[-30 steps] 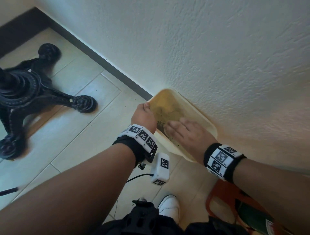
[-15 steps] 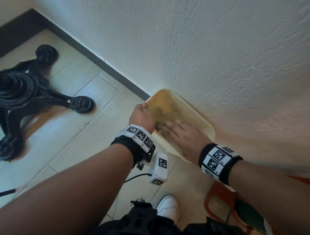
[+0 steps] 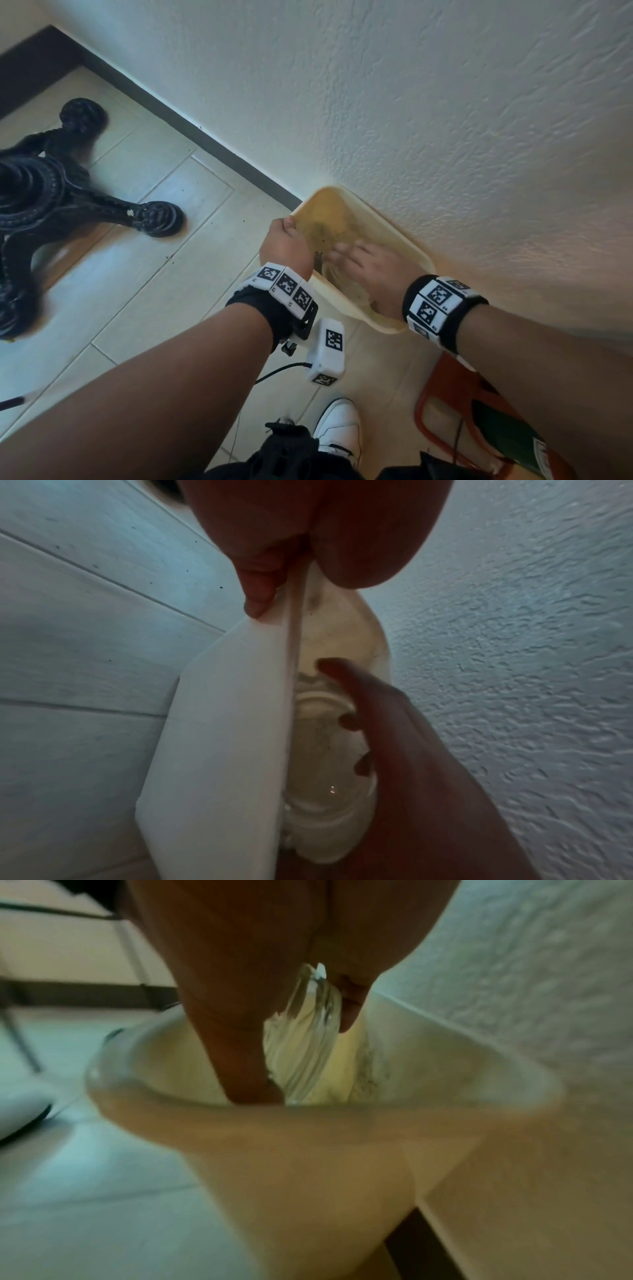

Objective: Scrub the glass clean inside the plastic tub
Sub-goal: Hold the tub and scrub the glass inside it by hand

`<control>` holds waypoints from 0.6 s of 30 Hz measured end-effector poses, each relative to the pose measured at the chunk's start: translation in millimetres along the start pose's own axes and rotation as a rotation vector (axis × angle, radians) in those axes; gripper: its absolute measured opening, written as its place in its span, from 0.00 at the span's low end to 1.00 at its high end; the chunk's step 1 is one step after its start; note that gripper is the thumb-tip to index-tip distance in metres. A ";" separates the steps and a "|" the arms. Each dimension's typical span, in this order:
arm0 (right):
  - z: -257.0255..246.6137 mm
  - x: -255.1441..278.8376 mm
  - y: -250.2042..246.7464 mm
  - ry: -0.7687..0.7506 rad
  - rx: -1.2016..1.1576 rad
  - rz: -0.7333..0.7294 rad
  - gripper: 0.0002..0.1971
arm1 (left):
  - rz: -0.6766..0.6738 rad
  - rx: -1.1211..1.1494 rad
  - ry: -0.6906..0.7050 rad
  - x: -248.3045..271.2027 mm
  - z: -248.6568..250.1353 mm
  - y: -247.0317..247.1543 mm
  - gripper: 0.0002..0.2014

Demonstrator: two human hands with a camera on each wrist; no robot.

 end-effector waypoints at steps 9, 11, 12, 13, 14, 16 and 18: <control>4.0 1.5 1.9 0.125 -0.023 0.058 0.54 | 0.014 -0.008 -0.003 0.5 0.3 3.1 0.20; -1.7 0.8 6.4 0.046 -0.050 0.015 0.53 | 0.020 0.016 -0.019 2.4 0.9 3.5 0.20; -2.6 -0.2 7.4 -0.003 -0.052 -0.004 0.54 | 0.022 0.024 -0.029 3.4 1.3 3.9 0.20; 0.2 -1.8 8.2 -0.002 -0.051 0.003 0.54 | 0.025 0.028 -0.036 4.2 1.4 4.3 0.20; 4.3 -3.2 5.6 0.058 -0.062 0.025 0.55 | 0.032 0.032 -0.042 4.7 1.3 4.9 0.20; 9.1 -6.3 -1.3 0.158 -0.077 0.058 0.55 | 0.050 0.035 -0.049 6.6 1.6 6.4 0.19; 6.5 -9.0 -4.6 0.082 -0.061 0.037 0.54 | 0.057 0.042 -0.049 8.6 2.7 7.0 0.19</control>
Point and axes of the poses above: each hand's wrist, its own x-axis away from the middle knuckle, its own y-axis out of the palm, z = x × y, the point moved 1 cm from there along -x, towards the middle knuckle, and after that the axes turned 8 degrees about x, right-handed, at the moved point
